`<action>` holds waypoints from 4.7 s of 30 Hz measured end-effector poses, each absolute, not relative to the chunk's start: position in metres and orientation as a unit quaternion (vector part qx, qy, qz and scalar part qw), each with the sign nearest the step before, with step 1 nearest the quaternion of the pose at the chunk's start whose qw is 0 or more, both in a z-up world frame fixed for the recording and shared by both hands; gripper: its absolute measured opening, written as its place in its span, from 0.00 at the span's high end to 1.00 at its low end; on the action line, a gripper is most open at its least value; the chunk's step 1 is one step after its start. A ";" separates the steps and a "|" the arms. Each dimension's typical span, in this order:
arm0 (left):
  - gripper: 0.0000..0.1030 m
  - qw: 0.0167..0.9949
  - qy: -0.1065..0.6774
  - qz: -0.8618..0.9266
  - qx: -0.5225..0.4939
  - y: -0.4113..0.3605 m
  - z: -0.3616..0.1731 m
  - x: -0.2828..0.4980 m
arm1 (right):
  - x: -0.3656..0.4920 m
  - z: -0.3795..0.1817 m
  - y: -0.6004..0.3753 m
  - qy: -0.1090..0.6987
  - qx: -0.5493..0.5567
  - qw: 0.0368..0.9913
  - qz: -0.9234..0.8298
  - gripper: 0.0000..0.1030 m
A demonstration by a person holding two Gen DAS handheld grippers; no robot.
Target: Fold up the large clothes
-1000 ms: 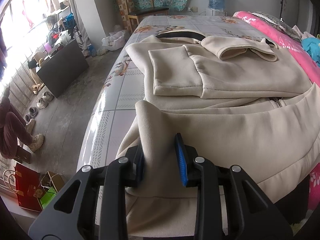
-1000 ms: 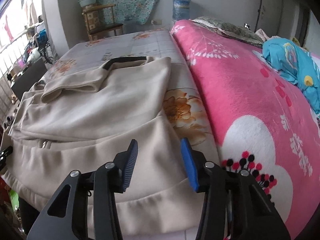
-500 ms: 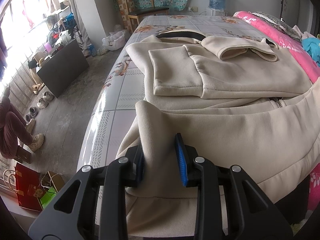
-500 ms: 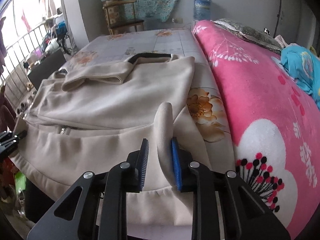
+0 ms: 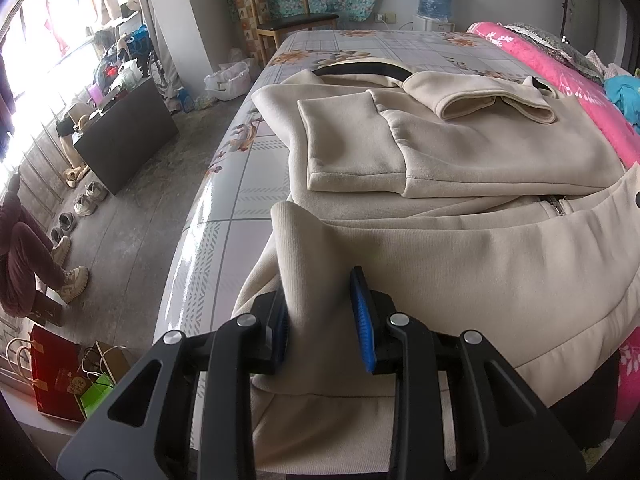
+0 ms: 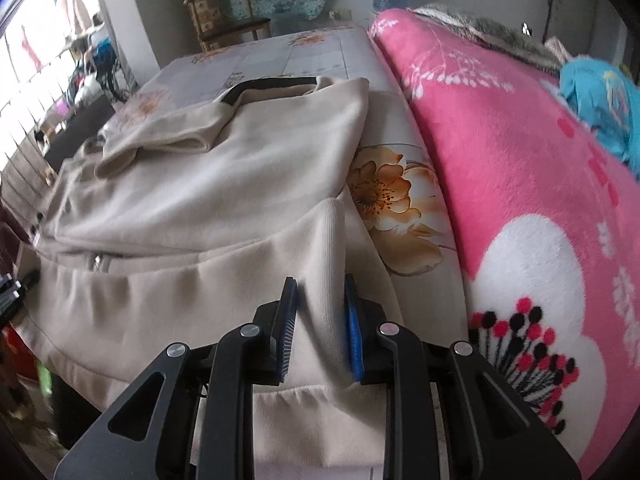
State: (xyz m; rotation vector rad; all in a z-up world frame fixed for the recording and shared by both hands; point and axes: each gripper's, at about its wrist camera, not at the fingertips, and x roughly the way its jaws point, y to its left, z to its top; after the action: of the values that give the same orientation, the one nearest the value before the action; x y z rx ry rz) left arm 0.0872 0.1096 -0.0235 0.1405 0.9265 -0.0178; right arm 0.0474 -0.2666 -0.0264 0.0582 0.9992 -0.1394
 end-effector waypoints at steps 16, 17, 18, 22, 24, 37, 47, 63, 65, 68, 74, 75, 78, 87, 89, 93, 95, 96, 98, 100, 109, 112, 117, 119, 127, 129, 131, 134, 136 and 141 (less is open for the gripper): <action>0.72 0.892 0.447 -0.008 0.066 0.110 -0.023 0.087 | 0.051 -0.031 -0.255 0.483 -0.024 0.871 -0.091 0.78; 0.72 0.892 0.447 -0.008 0.066 0.111 -0.023 0.086 | 0.051 -0.032 -0.254 0.483 -0.026 0.871 -0.092 0.78; 0.72 0.892 0.447 -0.008 0.065 0.110 -0.023 0.087 | 0.051 -0.032 -0.254 0.483 -0.026 0.870 -0.092 0.78; 0.72 0.892 0.447 -0.008 0.066 0.111 -0.023 0.086 | 0.052 -0.032 -0.254 0.483 -0.026 0.871 -0.092 0.78; 0.72 0.892 0.447 -0.008 0.066 0.111 -0.023 0.086 | 0.052 -0.032 -0.254 0.483 -0.027 0.870 -0.092 0.78; 0.72 0.892 0.447 -0.008 0.066 0.111 -0.023 0.086 | 0.051 -0.032 -0.252 0.482 -0.030 0.870 -0.095 0.78; 0.72 0.892 0.447 -0.008 0.066 0.111 -0.023 0.086 | 0.051 -0.032 -0.252 0.482 -0.033 0.871 -0.095 0.78; 0.72 0.892 0.446 -0.008 0.066 0.111 -0.023 0.086 | 0.051 -0.033 -0.251 0.481 -0.037 0.870 -0.096 0.78; 0.72 0.892 0.446 -0.008 0.066 0.112 -0.023 0.085 | 0.050 -0.033 -0.252 0.481 -0.038 0.871 -0.096 0.78; 0.72 0.892 0.446 -0.008 0.066 0.112 -0.023 0.085 | 0.050 -0.033 -0.251 0.481 -0.040 0.870 -0.098 0.78; 0.72 0.892 0.446 -0.008 0.066 0.112 -0.023 0.086 | 0.048 -0.031 -0.246 0.474 -0.054 0.873 -0.105 0.78; 0.72 0.892 0.446 -0.008 0.065 0.112 -0.023 0.085 | 0.047 -0.030 -0.244 0.473 -0.057 0.873 -0.107 0.81; 0.72 0.892 0.447 -0.009 0.064 0.112 -0.023 0.087 | 0.043 -0.025 -0.241 0.464 -0.061 0.877 -0.112 0.90; 0.72 0.892 0.446 -0.008 0.064 0.113 -0.022 0.087 | 0.026 -0.004 -0.230 0.434 -0.073 0.890 -0.121 0.93; 0.72 0.893 0.446 -0.008 0.064 0.112 -0.023 0.087 | 0.022 0.000 -0.225 0.428 -0.082 0.892 -0.123 0.94; 0.72 0.893 0.446 -0.008 0.064 0.113 -0.023 0.087 | 0.016 0.006 -0.217 0.421 -0.092 0.893 -0.127 0.94; 0.72 0.893 0.446 -0.008 0.064 0.113 -0.023 0.086 | 0.014 0.009 -0.215 0.417 -0.095 0.895 -0.129 0.94; 0.72 0.893 0.446 -0.008 0.064 0.113 -0.023 0.086 | 0.012 0.011 -0.214 0.415 -0.095 0.895 -0.130 0.94; 0.72 0.893 0.446 -0.009 0.062 0.113 -0.023 0.086 | 0.010 0.013 -0.213 0.412 -0.095 0.897 -0.131 0.94; 0.72 0.894 0.445 -0.008 0.057 0.113 -0.021 0.087 | 0.008 0.015 -0.212 0.410 -0.095 0.897 -0.132 0.94; 0.89 0.904 0.426 -0.005 0.043 0.116 -0.011 0.080 | -0.004 0.021 -0.210 0.398 -0.089 0.904 -0.128 0.94; 0.92 0.911 0.411 -0.008 0.040 0.117 -0.003 0.072 | -0.011 0.024 -0.212 0.391 -0.082 0.908 -0.127 0.94; 0.94 0.922 0.384 -0.011 0.046 0.114 0.010 0.055 | -0.024 0.029 -0.215 0.380 -0.066 0.914 -0.125 0.94; 0.94 0.926 0.373 -0.012 0.049 0.113 0.015 0.047 | -0.030 0.031 -0.216 0.375 -0.060 0.916 -0.126 0.94; 0.94 0.943 0.329 -0.019 0.043 0.117 0.036 0.015 | -0.049 0.040 -0.220 0.354 -0.045 0.925 -0.129 0.94; 0.94 0.945 0.323 -0.021 0.038 0.118 0.039 0.009 | -0.052 0.042 -0.220 0.349 -0.043 0.927 -0.129 0.94; 0.94 0.947 0.318 -0.021 0.036 0.119 0.041 0.005 | -0.054 0.045 -0.218 0.344 -0.043 0.929 -0.129 0.94; 0.94 0.950 0.309 -0.021 0.032 0.120 0.046 -0.001 | -0.057 0.050 -0.216 0.336 -0.044 0.932 -0.131 0.94; 0.94 0.953 0.301 -0.023 0.030 0.121 0.049 -0.005 | -0.059 0.052 -0.215 0.331 -0.046 0.933 -0.132 0.94; 0.94 0.963 0.267 -0.027 0.023 0.125 0.066 -0.013 | -0.060 0.062 -0.214 0.319 -0.048 0.937 -0.137 0.94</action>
State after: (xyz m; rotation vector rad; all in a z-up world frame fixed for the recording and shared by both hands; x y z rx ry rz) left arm -0.0129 0.1253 0.0655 0.0472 0.5405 -0.0548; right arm -0.0600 -0.2138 0.0618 -0.0979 0.6517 -0.2792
